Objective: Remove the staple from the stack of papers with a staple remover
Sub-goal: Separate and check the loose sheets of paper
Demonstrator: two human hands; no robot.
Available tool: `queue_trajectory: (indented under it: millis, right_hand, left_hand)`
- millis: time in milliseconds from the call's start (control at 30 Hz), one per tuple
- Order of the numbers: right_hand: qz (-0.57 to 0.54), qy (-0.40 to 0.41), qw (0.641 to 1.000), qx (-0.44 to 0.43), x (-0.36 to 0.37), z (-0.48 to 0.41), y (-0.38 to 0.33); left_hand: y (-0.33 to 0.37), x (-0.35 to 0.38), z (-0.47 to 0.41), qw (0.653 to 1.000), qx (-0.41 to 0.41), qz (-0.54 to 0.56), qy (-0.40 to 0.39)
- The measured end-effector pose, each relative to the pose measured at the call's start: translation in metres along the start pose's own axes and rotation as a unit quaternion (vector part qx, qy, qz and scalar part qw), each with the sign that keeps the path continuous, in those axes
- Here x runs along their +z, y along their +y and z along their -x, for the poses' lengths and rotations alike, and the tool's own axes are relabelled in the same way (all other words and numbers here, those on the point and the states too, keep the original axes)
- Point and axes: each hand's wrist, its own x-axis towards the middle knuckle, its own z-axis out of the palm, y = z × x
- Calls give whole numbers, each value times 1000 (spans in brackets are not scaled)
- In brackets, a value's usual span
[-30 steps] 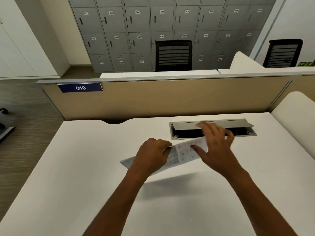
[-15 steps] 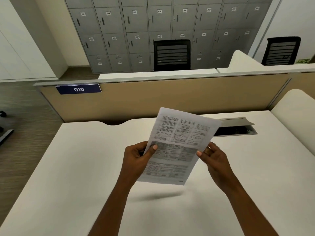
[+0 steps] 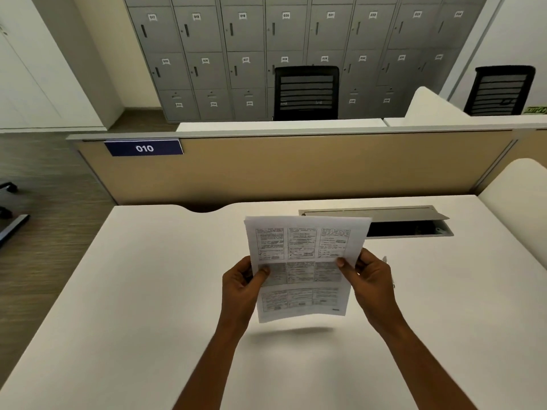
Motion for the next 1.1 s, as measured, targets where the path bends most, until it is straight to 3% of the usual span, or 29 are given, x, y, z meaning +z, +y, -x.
queue_trajectory:
  millis: [400,733,1100]
  right_hand:
    - [-41,26,998,33,7,15,37]
    - [-52,49,996,53,5,19,47]
    - [20,31,998,53,0,19,50]
  left_hand:
    - [-36,17,12,997,-64,-11,38]
    - [-36,24,14,998,-57,-18,34]
    - [-35,16,14,999,-20,-39,20]
